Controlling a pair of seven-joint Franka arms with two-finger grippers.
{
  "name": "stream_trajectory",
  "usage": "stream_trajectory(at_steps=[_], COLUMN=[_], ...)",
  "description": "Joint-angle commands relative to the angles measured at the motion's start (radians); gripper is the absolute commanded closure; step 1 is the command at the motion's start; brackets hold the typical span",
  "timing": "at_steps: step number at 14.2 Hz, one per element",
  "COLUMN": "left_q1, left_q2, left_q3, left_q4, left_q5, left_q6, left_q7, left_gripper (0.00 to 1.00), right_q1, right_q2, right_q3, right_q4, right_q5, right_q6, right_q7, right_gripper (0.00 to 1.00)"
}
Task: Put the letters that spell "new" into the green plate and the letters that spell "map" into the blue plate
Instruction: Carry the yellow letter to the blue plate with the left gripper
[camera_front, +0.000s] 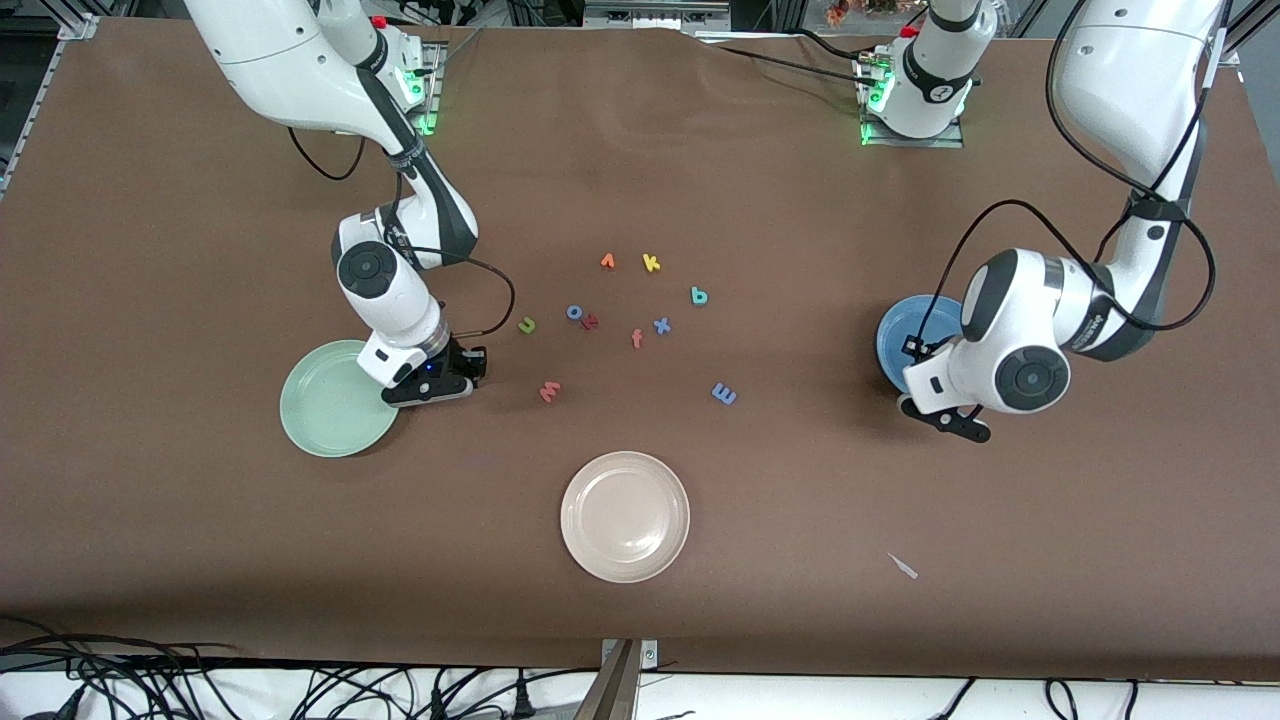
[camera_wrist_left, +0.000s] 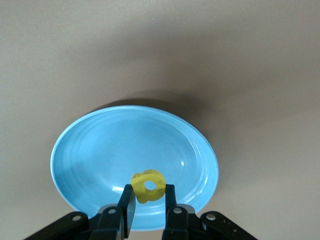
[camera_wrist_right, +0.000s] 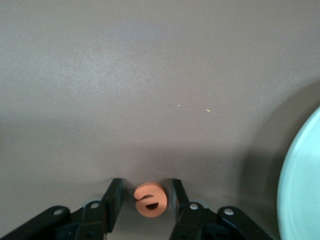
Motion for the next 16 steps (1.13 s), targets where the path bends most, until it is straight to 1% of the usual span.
stream_trajectory(at_steps=[1, 2, 3, 4, 5, 6, 7, 8, 9, 10, 13, 14, 16], left_q1=[0.043, 0.051, 0.063, 0.063, 0.062, 0.063, 0.054, 0.042, 0.025, -0.005, -0.110, -0.151, -0.234], left_q2=[-0.153, -0.177, -0.196, -0.190, -0.187, -0.187, -0.184, -0.164, -0.140, -0.132, -0.084, -0.064, -0.011], left_q3=[-0.015, -0.015, -0.015, -0.015, -0.015, -0.017, -0.017, -0.017, -0.023, -0.026, -0.026, -0.026, -0.026], left_q4=[-0.239, -0.317, -0.383, -0.385, -0.370, -0.338, -0.293, -0.238, -0.198, -0.184, -0.135, -0.121, -0.089], left_q5=[0.027, 0.027, 0.027, 0.027, 0.025, 0.019, -0.022, -0.093, -0.153, -0.197, -0.209, -0.208, -0.209], left_q6=[0.170, 0.265, 0.355, 0.361, 0.346, 0.314, 0.260, 0.213, 0.192, 0.195, 0.240, 0.284, 0.373], left_q7=[0.002, 0.003, 0.002, 0.002, 0.000, 0.000, -0.006, -0.036, -0.088, -0.172, -0.427, -0.548, -0.795], left_gripper=[0.85, 0.83, 0.78, 0.41, 0.00, 0.00, 0.00, 0.00, 0.00, 0.00, 0.00, 0.00, 0.00], right_q1=[0.000, 0.000, 0.000, 0.000, 0.000, 0.000, -0.001, -0.001, -0.001, -0.004, -0.004, -0.004, -0.009], right_q2=[-0.016, -0.016, -0.017, -0.017, -0.022, -0.030, -0.045, -0.057, -0.068, -0.082, -0.102, -0.102, -0.102], right_q3=[-0.004, -0.004, -0.006, -0.012, -0.012, -0.022, -0.035, -0.050, -0.062, -0.068, -0.117, -0.137, -0.168], right_q4=[-0.049, -0.049, -0.049, -0.049, -0.049, -0.048, -0.045, -0.037, -0.026, -0.010, 0.075, 0.101, 0.118], right_q5=[-0.011, -0.011, -0.011, -0.011, -0.011, -0.011, -0.011, -0.011, -0.010, -0.010, -0.010, -0.010, -0.008], right_q6=[0.015, 0.015, 0.015, 0.015, 0.013, 0.012, 0.001, -0.029, -0.062, -0.101, -0.252, -0.292, -0.307], right_q7=[-0.015, -0.015, -0.024, -0.030, -0.038, -0.055, -0.082, -0.111, -0.139, -0.168, -0.265, -0.301, -0.369], right_gripper=[0.66, 0.72, 0.75, 0.76, 0.76, 0.76, 0.76, 0.76, 0.76, 0.76, 0.76, 0.76, 0.76])
